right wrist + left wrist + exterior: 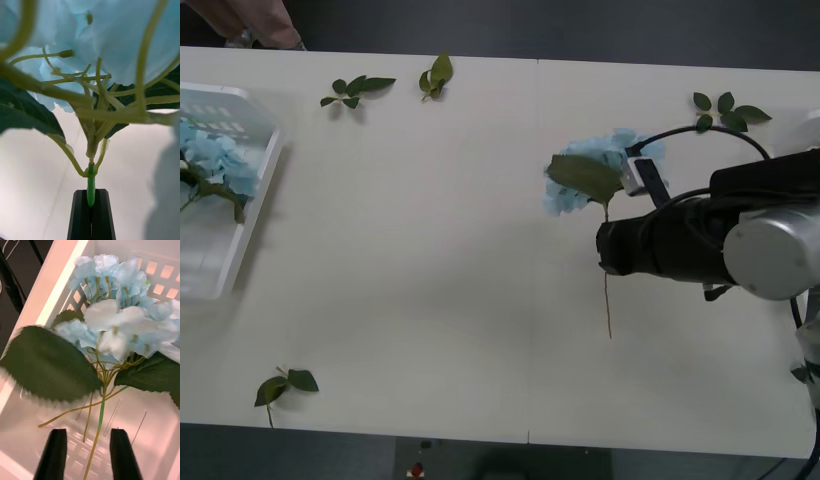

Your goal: Put the red flowers into the right box and the blue flowers into the left box

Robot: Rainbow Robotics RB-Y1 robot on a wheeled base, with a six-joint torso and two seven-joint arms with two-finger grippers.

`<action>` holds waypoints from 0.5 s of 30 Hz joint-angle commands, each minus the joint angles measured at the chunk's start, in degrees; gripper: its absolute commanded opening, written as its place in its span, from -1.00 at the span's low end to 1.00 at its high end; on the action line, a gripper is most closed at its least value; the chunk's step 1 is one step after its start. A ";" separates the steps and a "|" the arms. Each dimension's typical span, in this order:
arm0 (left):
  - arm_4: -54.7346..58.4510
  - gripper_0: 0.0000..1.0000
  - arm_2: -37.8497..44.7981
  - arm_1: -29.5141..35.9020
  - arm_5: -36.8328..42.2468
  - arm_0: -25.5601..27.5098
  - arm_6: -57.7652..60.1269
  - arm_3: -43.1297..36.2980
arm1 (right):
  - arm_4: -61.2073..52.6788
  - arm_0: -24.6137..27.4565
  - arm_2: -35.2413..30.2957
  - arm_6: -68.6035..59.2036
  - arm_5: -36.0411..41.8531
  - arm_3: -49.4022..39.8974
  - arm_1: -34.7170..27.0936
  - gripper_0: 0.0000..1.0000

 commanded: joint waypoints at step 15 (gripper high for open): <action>18.60 1.00 6.76 2.33 2.53 0.17 -0.44 -6.54 | -38.47 -17.74 -19.47 29.93 5.74 16.70 -2.63 -1.00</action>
